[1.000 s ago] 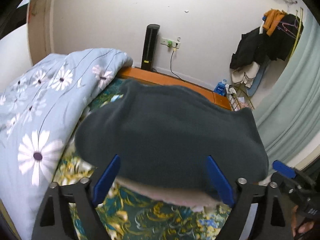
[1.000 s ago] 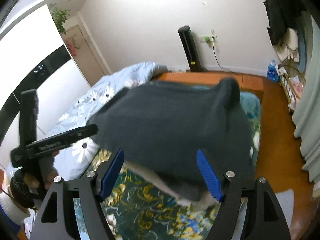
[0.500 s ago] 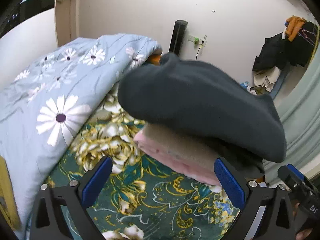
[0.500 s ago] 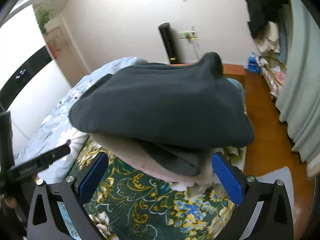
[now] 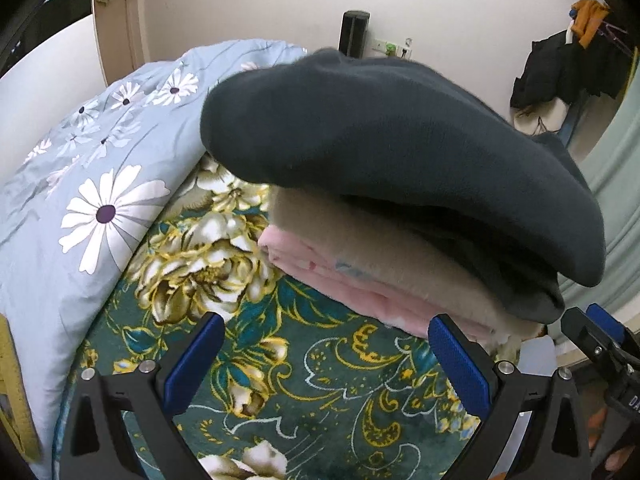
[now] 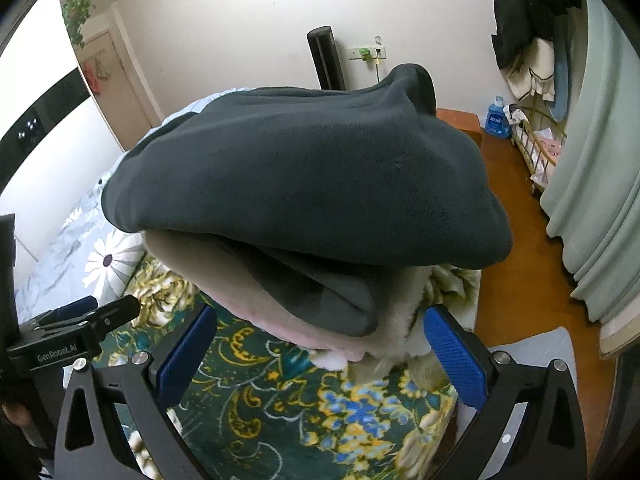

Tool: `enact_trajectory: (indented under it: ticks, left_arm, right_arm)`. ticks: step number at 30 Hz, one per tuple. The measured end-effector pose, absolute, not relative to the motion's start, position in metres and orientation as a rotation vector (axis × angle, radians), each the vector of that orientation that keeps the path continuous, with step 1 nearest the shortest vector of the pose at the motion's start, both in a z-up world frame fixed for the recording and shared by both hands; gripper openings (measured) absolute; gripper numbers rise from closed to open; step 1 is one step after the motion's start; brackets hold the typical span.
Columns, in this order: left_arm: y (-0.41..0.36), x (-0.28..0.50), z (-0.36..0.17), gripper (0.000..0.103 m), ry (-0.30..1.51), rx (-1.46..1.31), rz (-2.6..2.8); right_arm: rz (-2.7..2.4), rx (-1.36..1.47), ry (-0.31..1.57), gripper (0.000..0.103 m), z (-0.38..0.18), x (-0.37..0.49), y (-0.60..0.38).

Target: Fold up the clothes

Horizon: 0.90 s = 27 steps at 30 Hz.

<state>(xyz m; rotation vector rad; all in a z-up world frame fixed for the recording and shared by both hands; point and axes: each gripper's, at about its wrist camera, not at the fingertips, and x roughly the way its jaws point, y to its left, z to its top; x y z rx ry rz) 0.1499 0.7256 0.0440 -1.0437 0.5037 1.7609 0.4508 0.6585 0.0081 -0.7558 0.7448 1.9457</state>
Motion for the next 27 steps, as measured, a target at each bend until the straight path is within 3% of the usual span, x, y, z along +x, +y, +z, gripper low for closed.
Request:
enact_trajectory:
  ticks: [27]
  left_arm:
    - [0.743, 0.17, 0.036, 0.103, 0.566, -1.032, 1.808]
  right_arm:
    - [1.93, -0.812, 0.714, 0.103, -0.011, 0.455, 0.66]
